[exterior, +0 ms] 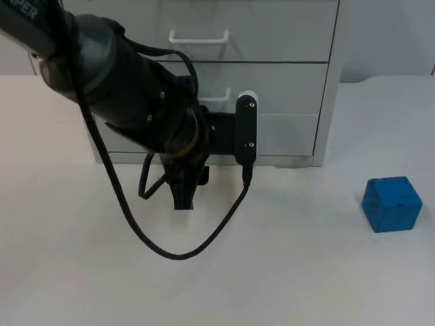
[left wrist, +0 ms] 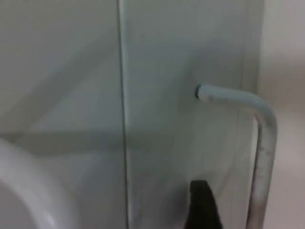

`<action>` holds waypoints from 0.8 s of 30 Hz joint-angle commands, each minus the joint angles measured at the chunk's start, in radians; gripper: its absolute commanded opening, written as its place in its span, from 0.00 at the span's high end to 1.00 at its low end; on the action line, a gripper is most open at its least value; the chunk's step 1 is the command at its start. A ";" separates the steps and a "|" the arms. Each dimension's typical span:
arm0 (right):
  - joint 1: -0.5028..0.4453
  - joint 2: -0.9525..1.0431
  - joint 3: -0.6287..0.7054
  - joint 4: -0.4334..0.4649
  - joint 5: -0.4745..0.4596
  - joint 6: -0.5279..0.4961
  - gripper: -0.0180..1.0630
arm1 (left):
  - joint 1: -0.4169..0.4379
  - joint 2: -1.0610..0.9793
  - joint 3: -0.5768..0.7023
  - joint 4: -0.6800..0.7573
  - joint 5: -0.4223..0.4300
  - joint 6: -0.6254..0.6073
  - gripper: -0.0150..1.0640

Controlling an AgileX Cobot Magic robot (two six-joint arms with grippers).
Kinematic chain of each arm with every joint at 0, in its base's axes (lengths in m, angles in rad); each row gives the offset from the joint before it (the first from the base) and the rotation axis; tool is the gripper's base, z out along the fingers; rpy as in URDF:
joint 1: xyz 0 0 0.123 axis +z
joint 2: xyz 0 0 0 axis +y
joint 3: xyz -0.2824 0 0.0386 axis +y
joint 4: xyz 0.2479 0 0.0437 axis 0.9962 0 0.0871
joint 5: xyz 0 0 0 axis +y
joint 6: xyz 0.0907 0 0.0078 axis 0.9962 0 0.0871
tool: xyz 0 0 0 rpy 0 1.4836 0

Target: Open the drawer with the left hand, place the block into the drawer with the right hand, then close the drawer with the left hand.

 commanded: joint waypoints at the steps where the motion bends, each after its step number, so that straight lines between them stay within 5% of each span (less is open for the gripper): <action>1: -0.005 0.001 0.000 -0.004 -0.009 0.000 0.02 | 0.002 0.030 -0.002 -0.007 0.007 -0.020 0.61; 2: -0.005 0.001 0.000 -0.004 -0.009 0.000 0.02 | 0.002 0.030 -0.002 -0.007 0.007 -0.020 0.61; 6: -0.005 0.001 0.000 -0.004 -0.016 0.000 0.02 | -0.004 0.033 -0.002 -0.058 0.016 -0.020 0.99; 24: -0.005 0.001 0.000 -0.004 -0.026 0.000 0.02 | -0.203 -0.110 0.330 -0.087 0.084 -0.158 0.99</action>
